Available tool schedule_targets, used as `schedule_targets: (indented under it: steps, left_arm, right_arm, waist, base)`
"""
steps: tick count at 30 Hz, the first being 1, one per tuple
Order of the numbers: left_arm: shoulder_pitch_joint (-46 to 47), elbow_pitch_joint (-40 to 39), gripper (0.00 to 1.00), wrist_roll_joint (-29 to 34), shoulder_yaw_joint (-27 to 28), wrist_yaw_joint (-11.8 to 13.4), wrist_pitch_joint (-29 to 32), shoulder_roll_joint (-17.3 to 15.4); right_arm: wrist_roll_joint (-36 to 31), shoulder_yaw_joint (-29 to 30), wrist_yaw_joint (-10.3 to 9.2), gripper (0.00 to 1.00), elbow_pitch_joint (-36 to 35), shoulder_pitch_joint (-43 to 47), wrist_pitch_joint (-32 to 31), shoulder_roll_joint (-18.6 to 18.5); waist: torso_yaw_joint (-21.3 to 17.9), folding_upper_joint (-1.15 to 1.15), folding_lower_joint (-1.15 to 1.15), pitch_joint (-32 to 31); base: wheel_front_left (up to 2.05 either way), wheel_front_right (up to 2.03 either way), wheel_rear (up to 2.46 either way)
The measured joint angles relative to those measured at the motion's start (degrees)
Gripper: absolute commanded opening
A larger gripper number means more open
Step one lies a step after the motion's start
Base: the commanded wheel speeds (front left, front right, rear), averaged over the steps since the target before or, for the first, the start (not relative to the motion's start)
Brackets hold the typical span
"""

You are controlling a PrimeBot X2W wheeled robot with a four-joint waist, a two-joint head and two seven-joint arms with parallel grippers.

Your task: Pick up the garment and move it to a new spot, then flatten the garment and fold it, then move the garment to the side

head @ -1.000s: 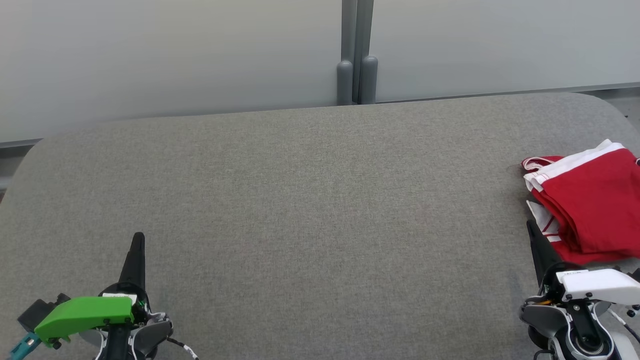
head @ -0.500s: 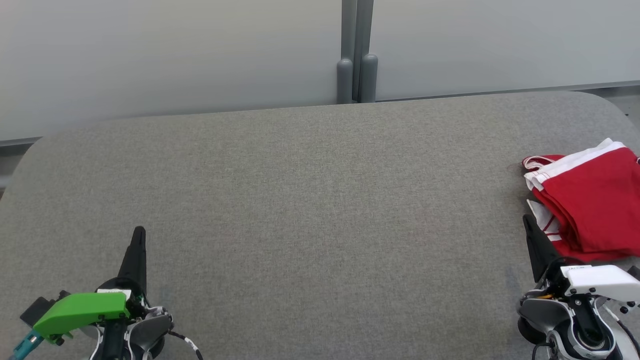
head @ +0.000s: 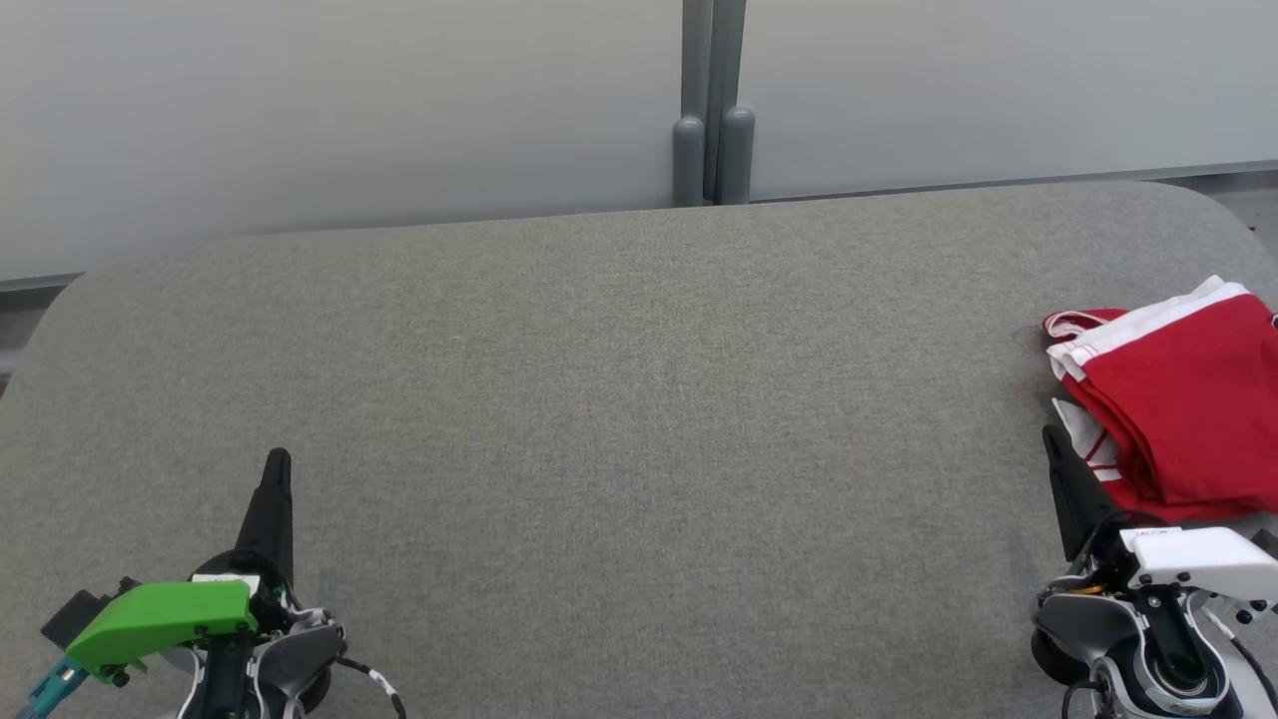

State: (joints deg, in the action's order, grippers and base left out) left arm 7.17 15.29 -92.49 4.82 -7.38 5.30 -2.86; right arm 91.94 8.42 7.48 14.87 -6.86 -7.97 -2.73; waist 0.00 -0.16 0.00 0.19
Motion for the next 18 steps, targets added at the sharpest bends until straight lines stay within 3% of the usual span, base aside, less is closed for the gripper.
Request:
schedule_targets:
  steps: [18]
  left_arm:
    - [0.01,0.00,0.00,0.00,0.00,0.00,0.00,0.01]
  right_arm:
    - [0.00,0.00,0.00,0.00,0.01,-0.01,0.00,0.00]
  waist:
    - [0.00,0.00,0.00,0.00]
  base:
    - [0.00,0.00,0.00]
